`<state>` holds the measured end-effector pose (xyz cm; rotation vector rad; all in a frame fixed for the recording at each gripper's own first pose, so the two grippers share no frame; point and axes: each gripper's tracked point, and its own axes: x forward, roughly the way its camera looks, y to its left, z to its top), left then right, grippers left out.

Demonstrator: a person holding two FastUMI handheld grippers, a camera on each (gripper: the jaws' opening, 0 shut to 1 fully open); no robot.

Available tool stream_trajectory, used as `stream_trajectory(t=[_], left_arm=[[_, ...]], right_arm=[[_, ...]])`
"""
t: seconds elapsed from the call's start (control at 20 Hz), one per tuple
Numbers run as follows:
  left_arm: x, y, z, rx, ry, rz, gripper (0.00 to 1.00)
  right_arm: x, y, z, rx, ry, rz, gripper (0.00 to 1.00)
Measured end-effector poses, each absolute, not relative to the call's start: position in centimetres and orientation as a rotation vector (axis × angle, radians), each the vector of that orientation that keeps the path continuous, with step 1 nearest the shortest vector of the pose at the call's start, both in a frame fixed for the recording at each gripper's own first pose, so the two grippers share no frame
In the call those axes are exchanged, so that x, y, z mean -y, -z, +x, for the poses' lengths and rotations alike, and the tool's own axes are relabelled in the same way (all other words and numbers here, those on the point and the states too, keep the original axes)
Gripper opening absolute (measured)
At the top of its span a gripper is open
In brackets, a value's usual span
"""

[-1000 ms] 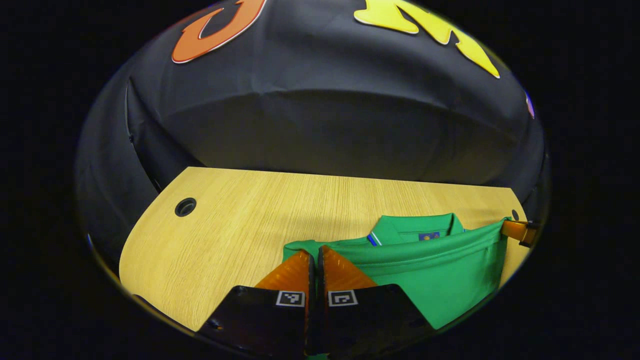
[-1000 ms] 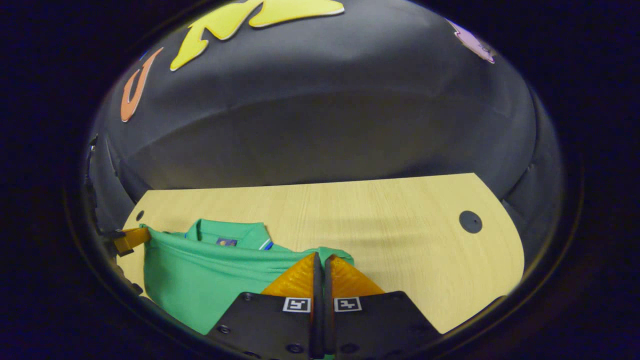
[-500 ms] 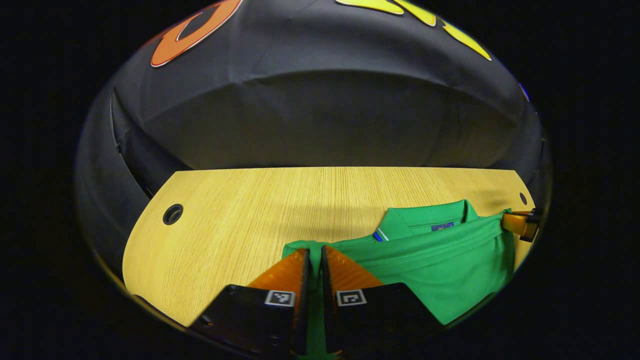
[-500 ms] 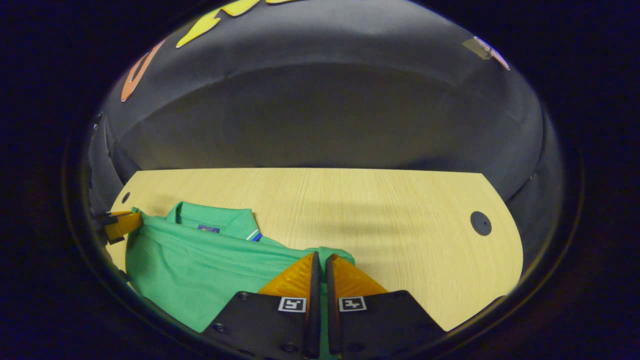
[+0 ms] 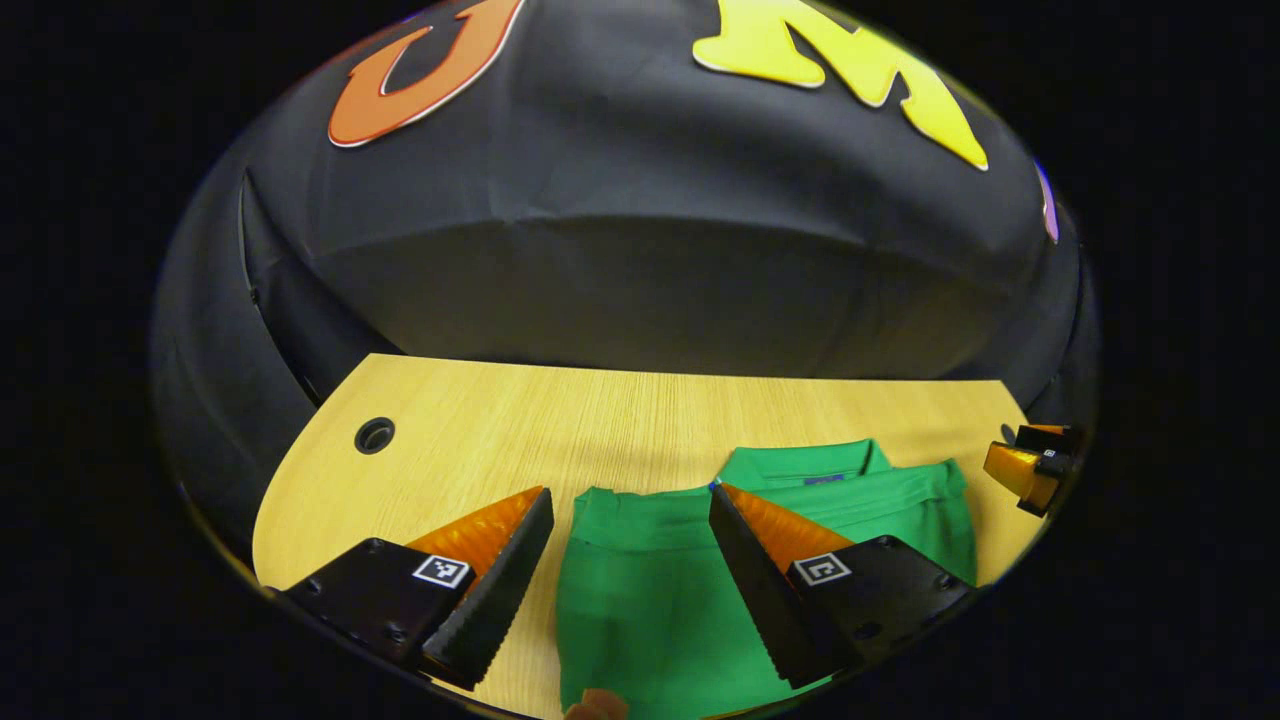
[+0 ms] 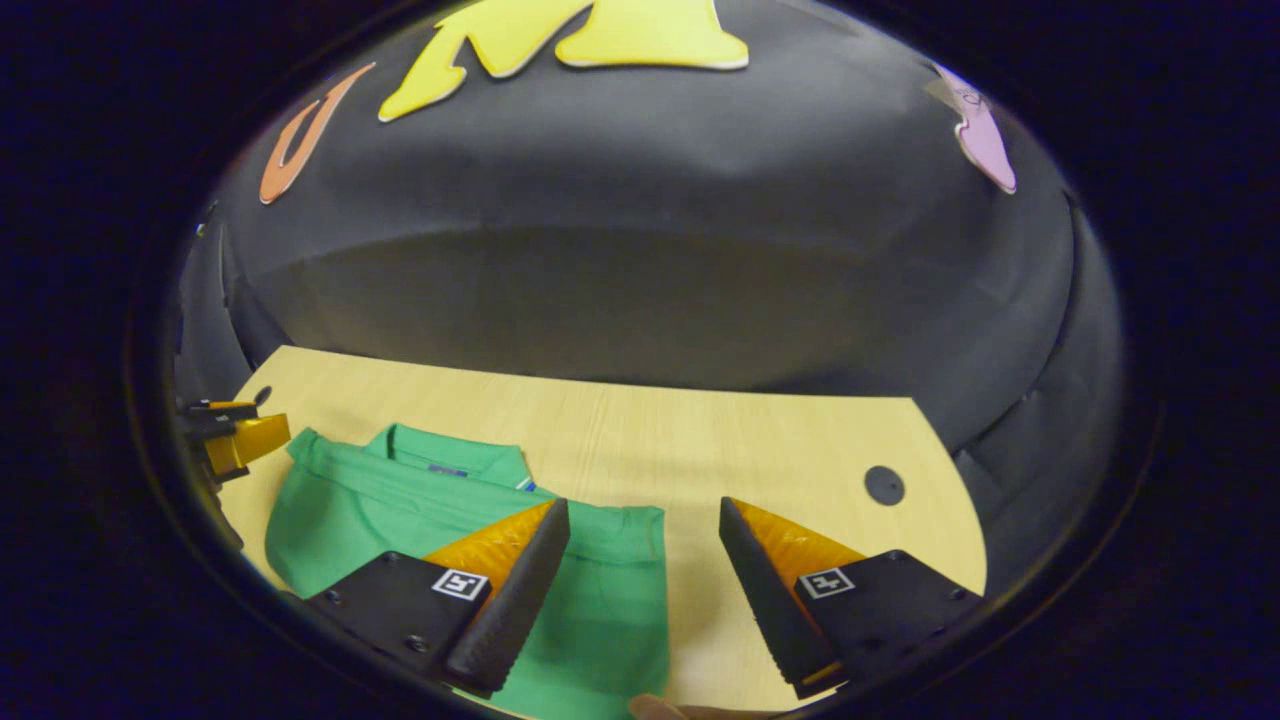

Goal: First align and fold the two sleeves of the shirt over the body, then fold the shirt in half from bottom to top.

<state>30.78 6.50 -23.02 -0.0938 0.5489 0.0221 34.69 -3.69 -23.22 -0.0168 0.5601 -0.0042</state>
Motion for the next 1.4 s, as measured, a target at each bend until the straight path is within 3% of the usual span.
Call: stream_trajectory(t=[0.4,0.6,0.85,1.05,1.4], left_arm=[[-8.3,6.9,20.2,-0.305,-0.015,-0.087,1.00],[-8.5,1.9,14.4,-0.203,-0.028,-0.056,1.00],[-8.2,-1.7,6.7,-0.126,-0.004,-0.010,1.00],[-7.5,-2.0,0.5,-0.103,-0.029,-0.013,1.00],[-6.0,-2.2,-3.8,-0.081,-0.017,0.011,1.00]], right_arm=[[3.2,5.6,22.6,-0.263,0.034,0.057,0.96],[1.8,0.1,14.5,-0.153,0.012,0.050,0.94],[1.2,-2.5,6.3,-0.072,-0.010,0.058,0.97],[1.2,-2.5,2.1,-0.057,-0.020,0.002,0.94],[-1.0,-1.3,-2.3,-0.070,-0.035,-0.017,0.94]])
